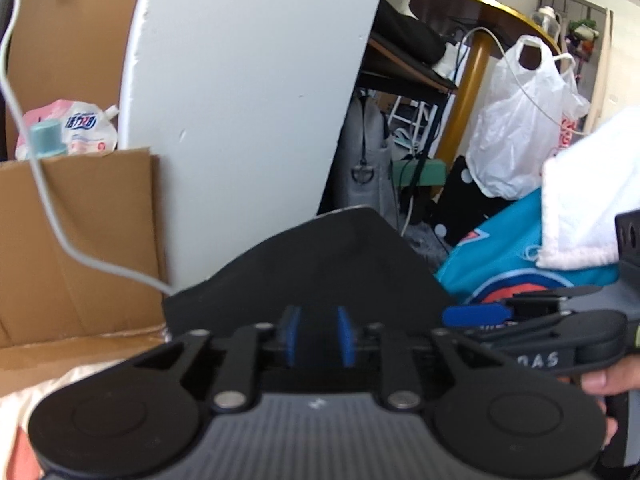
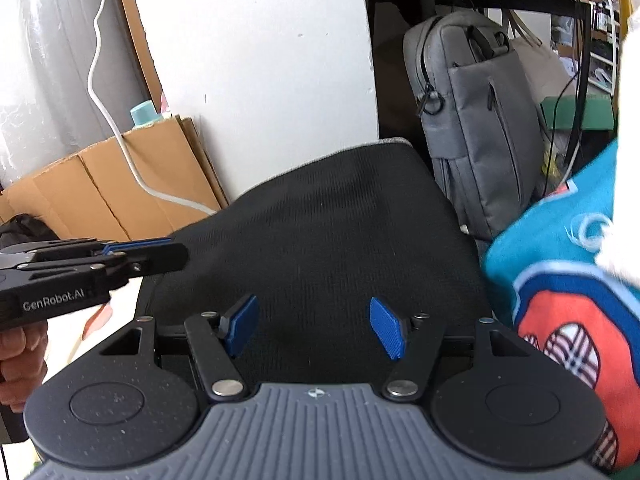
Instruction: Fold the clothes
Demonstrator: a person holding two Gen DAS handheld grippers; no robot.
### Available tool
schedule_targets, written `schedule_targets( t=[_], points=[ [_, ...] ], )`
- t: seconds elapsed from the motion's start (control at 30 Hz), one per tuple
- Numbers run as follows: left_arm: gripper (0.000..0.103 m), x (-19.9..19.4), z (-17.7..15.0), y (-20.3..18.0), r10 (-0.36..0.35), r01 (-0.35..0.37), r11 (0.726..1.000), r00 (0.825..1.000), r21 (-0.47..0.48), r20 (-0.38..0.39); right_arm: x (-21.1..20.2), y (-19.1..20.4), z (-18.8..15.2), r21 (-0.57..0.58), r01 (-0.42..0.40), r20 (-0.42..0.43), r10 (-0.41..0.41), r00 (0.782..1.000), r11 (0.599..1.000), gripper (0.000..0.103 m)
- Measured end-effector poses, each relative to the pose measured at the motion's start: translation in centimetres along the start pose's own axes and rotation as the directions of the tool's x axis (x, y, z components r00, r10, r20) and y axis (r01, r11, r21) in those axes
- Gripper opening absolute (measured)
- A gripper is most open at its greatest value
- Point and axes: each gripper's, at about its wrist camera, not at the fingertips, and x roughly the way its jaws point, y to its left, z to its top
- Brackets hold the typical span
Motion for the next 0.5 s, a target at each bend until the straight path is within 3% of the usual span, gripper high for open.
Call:
schedule_targets(
  t=[0.13,0.23,0.43,0.5],
  points=[
    [0.047,2.0,0.7,0.4,0.014,-0.015,0.999,0.999,-0.036,-0.029,2.1,-0.1,2.2,-0.014,0.018,-0.004,-0.018,1.0,1.0,0.067],
    [0.047,3.2,0.2,0.2,0.084,-0.084,0.996,0.996,0.017,-0.031,3.3,-0.3,2.5,-0.009,0.022,-0.015,-0.022,1.0,1.0,0.067],
    [0.052,2.3,-1.5,2.4,0.124,-0.123,0.992,0.992,0.025,-0.022,3.3,-1.0,0.6,-0.032,0.023,-0.029,-0.024,0.999,0.999,0.067],
    [0.058,1.7,-1.7,3.4,0.148,-0.148,0.989,0.988,0.01,-0.03,2.4,-1.5,-0.5,-0.001,0.023,-0.024,-0.023,0.999,1.0,0.068]
  ],
)
